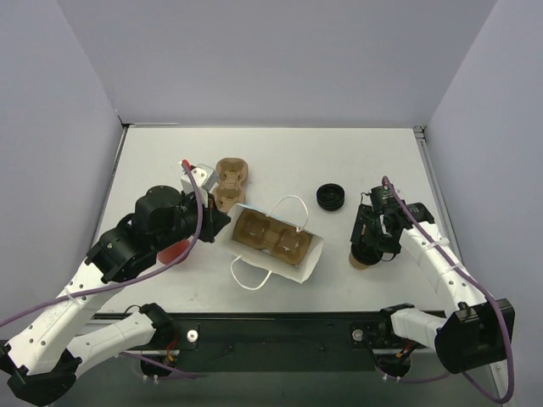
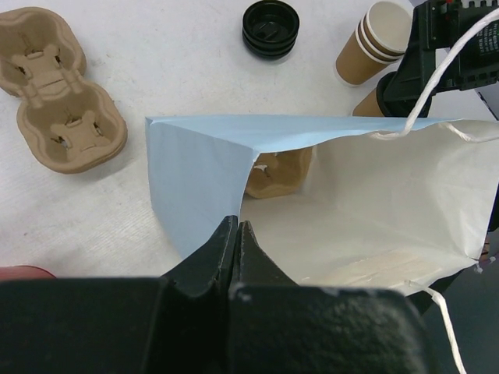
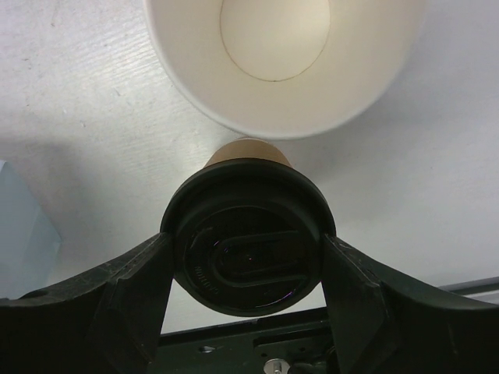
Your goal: Pack the takeout coffee
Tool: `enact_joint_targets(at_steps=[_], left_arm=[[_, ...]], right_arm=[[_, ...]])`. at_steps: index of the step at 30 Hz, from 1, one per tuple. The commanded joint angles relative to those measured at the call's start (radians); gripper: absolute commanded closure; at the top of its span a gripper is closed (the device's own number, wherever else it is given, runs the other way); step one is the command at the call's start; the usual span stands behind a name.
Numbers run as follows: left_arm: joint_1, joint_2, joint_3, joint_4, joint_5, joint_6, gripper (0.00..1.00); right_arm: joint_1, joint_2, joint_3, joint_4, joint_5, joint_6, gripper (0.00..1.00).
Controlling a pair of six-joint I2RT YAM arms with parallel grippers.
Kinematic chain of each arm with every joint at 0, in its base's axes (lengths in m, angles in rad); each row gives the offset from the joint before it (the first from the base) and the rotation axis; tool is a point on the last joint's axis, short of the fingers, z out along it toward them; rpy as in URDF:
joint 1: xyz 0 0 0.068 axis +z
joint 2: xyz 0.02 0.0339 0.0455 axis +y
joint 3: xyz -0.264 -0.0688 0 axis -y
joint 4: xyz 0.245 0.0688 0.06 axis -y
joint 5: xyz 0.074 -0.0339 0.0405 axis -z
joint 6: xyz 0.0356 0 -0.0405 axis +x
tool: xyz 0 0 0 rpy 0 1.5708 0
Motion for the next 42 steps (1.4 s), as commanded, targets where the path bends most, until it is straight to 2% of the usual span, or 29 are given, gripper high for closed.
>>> enact_joint_targets(at_steps=[1, 7, 12, 13, 19, 20, 26, 27, 30, 33, 42], left_arm=[[0.002, -0.012, 0.017, 0.011, 0.006, -0.016, 1.0], [0.002, -0.001, 0.037, -0.028, -0.001, -0.035, 1.0], [0.002, -0.015, 0.02, -0.018, -0.001, -0.065, 1.0], [0.002, -0.015, 0.018, -0.018, -0.001, -0.07, 1.0], [0.0, -0.014, 0.018, -0.005, 0.002, -0.081, 1.0], [0.0, -0.008, 0.022, -0.005, 0.0, -0.082, 1.0], [0.0, 0.003, 0.028, 0.003, -0.001, -0.105, 1.0], [0.0, 0.002, 0.026, 0.005, -0.001, -0.108, 1.0], [0.0, 0.008, 0.034, 0.0, -0.001, -0.11, 1.0], [0.0, 0.003, 0.028, 0.015, -0.001, -0.112, 1.0], [0.0, -0.066, -0.044, 0.152, 0.031, -0.043, 1.0]], right_arm=[[0.002, -0.061, 0.017, -0.048, -0.028, -0.007, 0.43], [0.051, -0.087, 0.129, -0.129, 0.007, -0.028, 0.46], [0.152, -0.098, 0.353, -0.246, 0.07, -0.025, 0.48], [0.201, -0.092, 0.458, -0.258, 0.084, -0.028, 0.49], [0.382, -0.05, 0.824, -0.266, 0.085, -0.088, 0.52], [0.457, -0.043, 0.858, -0.26, 0.094, -0.1, 0.52], [0.699, 0.03, 1.057, -0.223, 0.13, -0.171, 0.52], [0.783, 0.04, 1.073, -0.214, 0.149, -0.185, 0.53], [0.929, 0.08, 1.123, -0.174, 0.199, -0.241, 0.53], [1.014, 0.123, 1.131, -0.146, 0.217, -0.306, 0.53], [1.094, 0.188, 1.001, -0.139, 0.266, -0.462, 0.52]])
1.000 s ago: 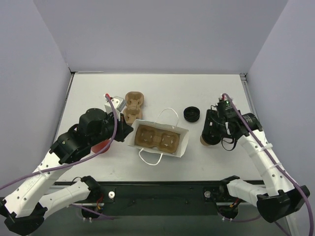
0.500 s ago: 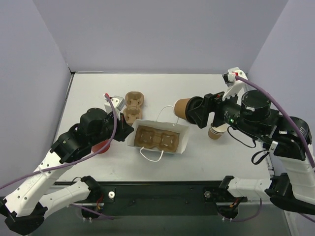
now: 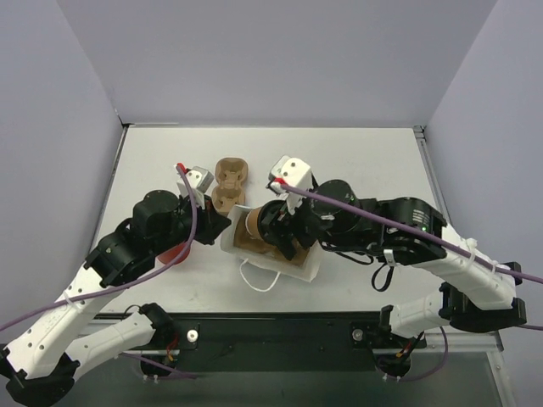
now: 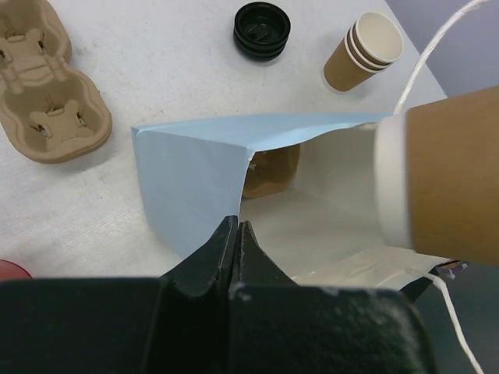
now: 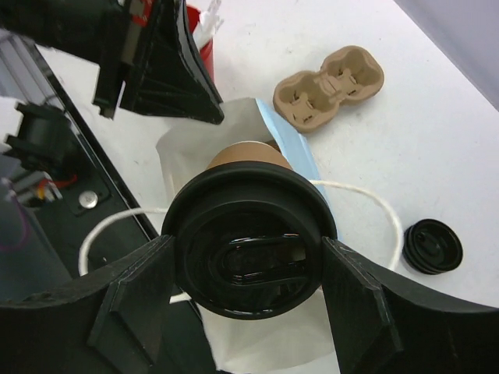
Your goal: Pack the takeout coffee
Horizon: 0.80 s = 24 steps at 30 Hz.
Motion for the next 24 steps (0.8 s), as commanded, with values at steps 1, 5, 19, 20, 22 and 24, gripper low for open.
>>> enact_joint_targets(at_steps=[1, 5, 19, 20, 22, 24], left_arm=[[0.0, -0.044, -0.029, 0.153, 0.034, 0.049, 1.0], [0.002, -0.041, -0.027, 0.169, 0.046, 0.035, 1.0], [0.0, -0.132, -0.161, 0.254, 0.164, 0.097, 1.0], [0.0, -0.13, -0.161, 0.256, 0.167, 0.095, 1.0], [0.0, -0.135, -0.17, 0.274, 0.17, 0.068, 1.0], [0.0, -0.145, -0.191, 0.293, 0.174, 0.04, 1.0]], right_arm=[[0.04, -0.002, -0.074, 0.014, 0.084, -0.134, 0.52], [0.083, 0.004, -0.143, 0.013, 0.14, -0.199, 0.52], [0.126, -0.034, -0.488, 0.195, 0.296, -0.403, 0.53], [0.126, -0.042, -0.511, 0.212, 0.296, -0.409, 0.53], [0.123, -0.067, -0.577, 0.264, 0.288, -0.421, 0.53], [0.121, -0.084, -0.62, 0.29, 0.28, -0.435, 0.53]])
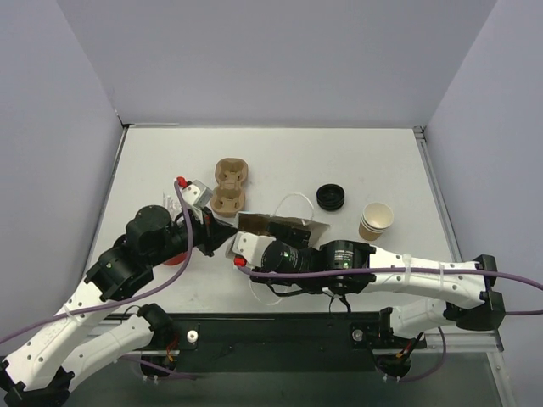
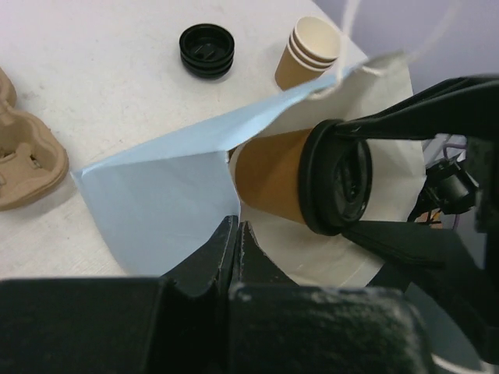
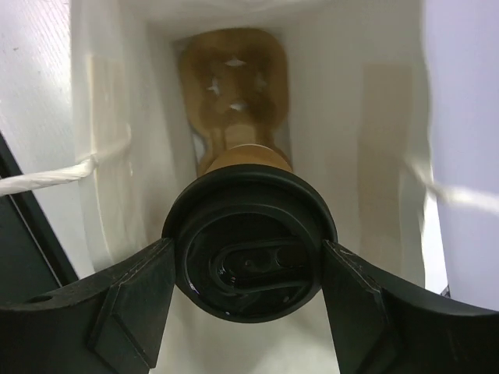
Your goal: Pack the takeout coffee
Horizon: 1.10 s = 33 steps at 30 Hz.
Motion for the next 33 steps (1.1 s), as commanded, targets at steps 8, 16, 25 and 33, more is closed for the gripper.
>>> enact_joint_targets(at_steps=[8, 16, 25, 33], left_arm=[[0.0, -0.038, -0.065, 0.195, 0.062, 0.017, 1.0], [0.0, -0.066, -0.169, 0.272, 0.108, 0.051, 1.0], [0.0, -0.067, -0.171, 0.24, 0.073, 0.061, 1.0], [0.0, -0.034, -0.135, 0.205, 0.082, 0.044, 1.0]], right_arm=[[-0.033, -0.08, -0.106, 0.127, -0.003, -0.104, 0.54], [-0.093, -0.111, -0.226, 0.196, -0.043, -0.148, 0.55], [-0.105, -0.16, -0.325, 0.224, -0.019, -0.197, 0.55], [-0.102, -0.215, -0.341, 0.235, -0.02, -0.346, 0.55]])
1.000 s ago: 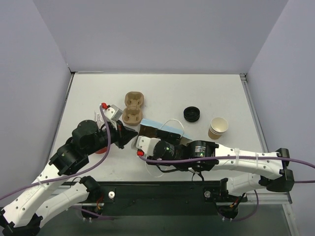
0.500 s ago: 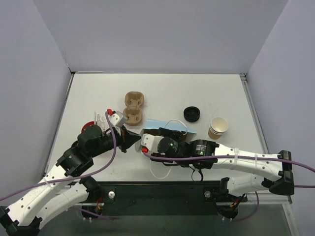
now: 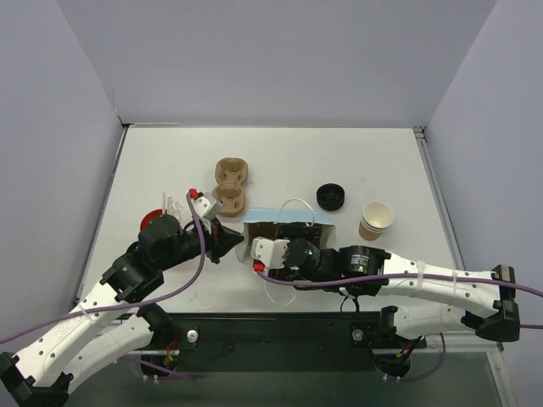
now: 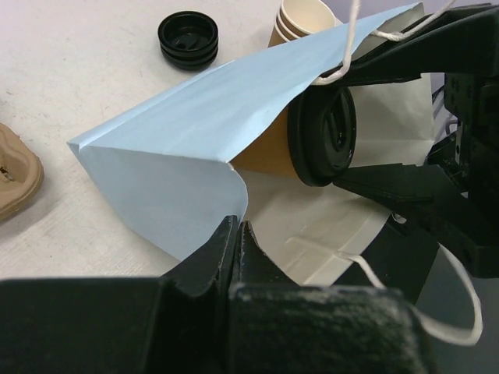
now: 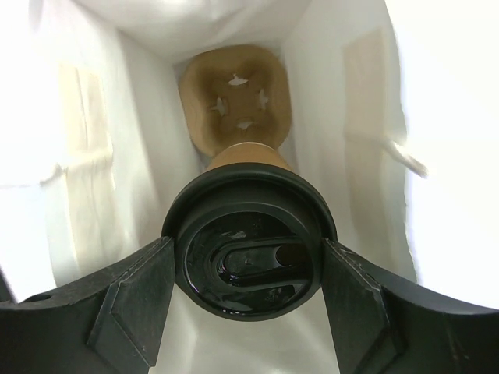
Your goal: Pack the takeout coffee
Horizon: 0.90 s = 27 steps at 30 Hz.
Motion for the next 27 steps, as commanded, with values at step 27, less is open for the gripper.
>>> enact_joint_targets(at_steps=[27], left_arm=[[0.0, -0.041, 0.025, 0.006, 0.085, 0.017, 1.0]], right_arm=[[-0.108, 0.065, 0.023, -0.01, -0.045, -0.264, 0.59]])
